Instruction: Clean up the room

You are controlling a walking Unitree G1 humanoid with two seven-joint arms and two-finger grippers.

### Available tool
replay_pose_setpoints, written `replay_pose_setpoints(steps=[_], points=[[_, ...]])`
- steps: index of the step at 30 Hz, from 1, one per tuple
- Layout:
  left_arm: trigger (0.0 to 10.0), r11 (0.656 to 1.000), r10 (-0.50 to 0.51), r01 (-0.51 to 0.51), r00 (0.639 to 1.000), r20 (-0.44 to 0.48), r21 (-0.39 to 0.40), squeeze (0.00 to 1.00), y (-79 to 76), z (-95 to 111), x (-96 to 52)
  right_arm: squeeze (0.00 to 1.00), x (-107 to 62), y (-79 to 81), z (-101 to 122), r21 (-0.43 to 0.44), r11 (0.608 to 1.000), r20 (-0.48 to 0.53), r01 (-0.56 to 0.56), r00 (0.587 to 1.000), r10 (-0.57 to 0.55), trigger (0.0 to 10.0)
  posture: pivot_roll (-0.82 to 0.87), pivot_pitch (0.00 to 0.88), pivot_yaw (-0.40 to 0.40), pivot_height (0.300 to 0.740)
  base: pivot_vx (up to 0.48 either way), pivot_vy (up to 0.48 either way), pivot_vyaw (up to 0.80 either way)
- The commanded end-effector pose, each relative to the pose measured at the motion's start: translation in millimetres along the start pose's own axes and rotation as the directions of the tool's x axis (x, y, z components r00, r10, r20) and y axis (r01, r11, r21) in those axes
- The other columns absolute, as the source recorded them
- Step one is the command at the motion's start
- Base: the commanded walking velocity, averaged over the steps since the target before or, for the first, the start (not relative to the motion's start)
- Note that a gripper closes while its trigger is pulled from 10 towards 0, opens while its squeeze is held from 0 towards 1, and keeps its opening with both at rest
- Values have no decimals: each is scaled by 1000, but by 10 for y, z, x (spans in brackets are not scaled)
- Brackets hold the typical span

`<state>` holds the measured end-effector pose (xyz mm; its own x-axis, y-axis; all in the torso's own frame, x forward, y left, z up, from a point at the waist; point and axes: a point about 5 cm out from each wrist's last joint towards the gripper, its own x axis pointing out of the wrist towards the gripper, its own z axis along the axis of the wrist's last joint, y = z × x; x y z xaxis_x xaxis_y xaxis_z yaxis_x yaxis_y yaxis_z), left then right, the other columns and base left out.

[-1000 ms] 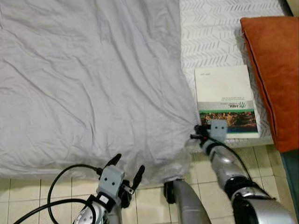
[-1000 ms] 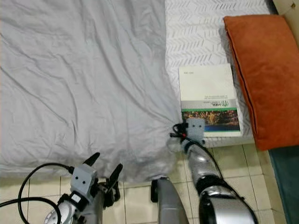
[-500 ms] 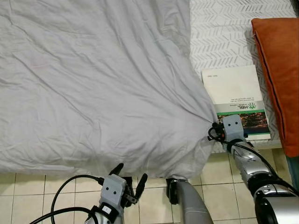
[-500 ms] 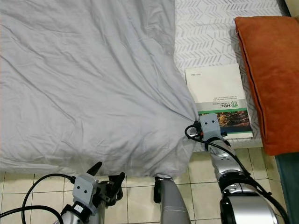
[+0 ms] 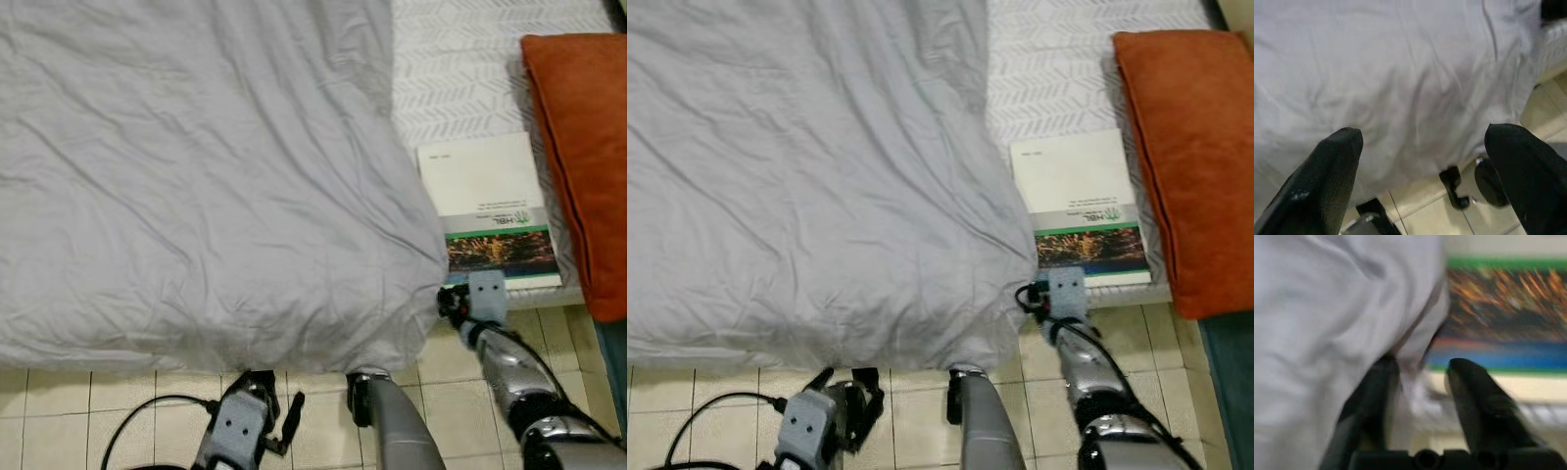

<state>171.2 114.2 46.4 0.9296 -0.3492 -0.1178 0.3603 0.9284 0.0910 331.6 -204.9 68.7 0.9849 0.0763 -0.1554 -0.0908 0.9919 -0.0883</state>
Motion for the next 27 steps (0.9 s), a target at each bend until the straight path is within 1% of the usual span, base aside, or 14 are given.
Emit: replay_pose_setpoints(steps=[1,3,4,6,7,10,11,12,13,14,16,19,22,27], points=[[10000,1000,-1,0,997,-78,-11,0,-29,-98,-138,1000,-112,106,-85,-1,999,15,-36,999,36,10000,-31,529,-1,740,0,0,0],[10000,1000,-4,3,996,-85,-6,0,-26,-95,-134,1000,-181,155,-103,6,999,34,-43,999,42,10000,-31,495,-1,740,0,0,0],[10000,1000,10,-11,996,-92,-4,0,-3,-112,-106,1000,-223,180,-139,8,999,38,-48,998,48,10000,-37,437,-4,740,0,0,0],[10000,999,48,-48,993,-110,2,0,70,-100,-72,1000,-340,204,-158,31,998,56,-52,997,50,10000,-40,414,-7,740,0,0,0],[10000,997,74,-73,991,-116,8,0,126,-107,-28,1000,-386,211,-178,44,998,59,-48,997,45,10000,-49,360,-12,740,0,0,0],[10000,991,135,-134,982,-129,16,0,283,-86,26,1000,-574,226,-158,94,995,71,-22,997,15,10000,-60,283,-13,740,0,0,0],[10000,991,135,-134,982,-129,16,0,283,-86,26,1000,-574,226,-158,94,995,71,-22,997,15,10000,-60,283,-13,740,0,0,0],[10000,987,158,-156,979,-128,26,0,352,-93,73,1000,-628,235,-158,112,994,75,-11,997,3,10000,-66,196,-15,740,0,0,0],[10000,982,187,-183,977,-101,45,0,484,-39,177,1000,-771,248,-132,143,990,108,4,994,-20,10000,-70,153,-8,740,0,0,0],[10000,982,187,-183,977,-101,45,0,484,-39,177,1000,-771,248,-132,143,990,108,4,994,-20,10000,-70,153,-8,740,0,0,0],[10000,981,189,-187,981,-45,57,0,583,83,319,1000,-887,200,-122,136,990,153,30,987,-50,10000,-64,45,9,740,0,0,0],[10000,982,180,-180,984,6,64,0,661,204,446,1000,-970,116,-142,103,992,178,76,979,-94,10000,-69,0,21,740,0,0,0],[10000,980,180,-185,982,66,76,0,755,343,568,1000,-1071,-7,-137,91,985,209,149,964,-165,10000,-92,0,38,740,0,0,0],[10000,980,193,-196,978,81,40,0,784,364,706,1000,-1129,-86,-153,96,975,199,203,955,-218,10000,-114,0,48,740,0,0,0]])
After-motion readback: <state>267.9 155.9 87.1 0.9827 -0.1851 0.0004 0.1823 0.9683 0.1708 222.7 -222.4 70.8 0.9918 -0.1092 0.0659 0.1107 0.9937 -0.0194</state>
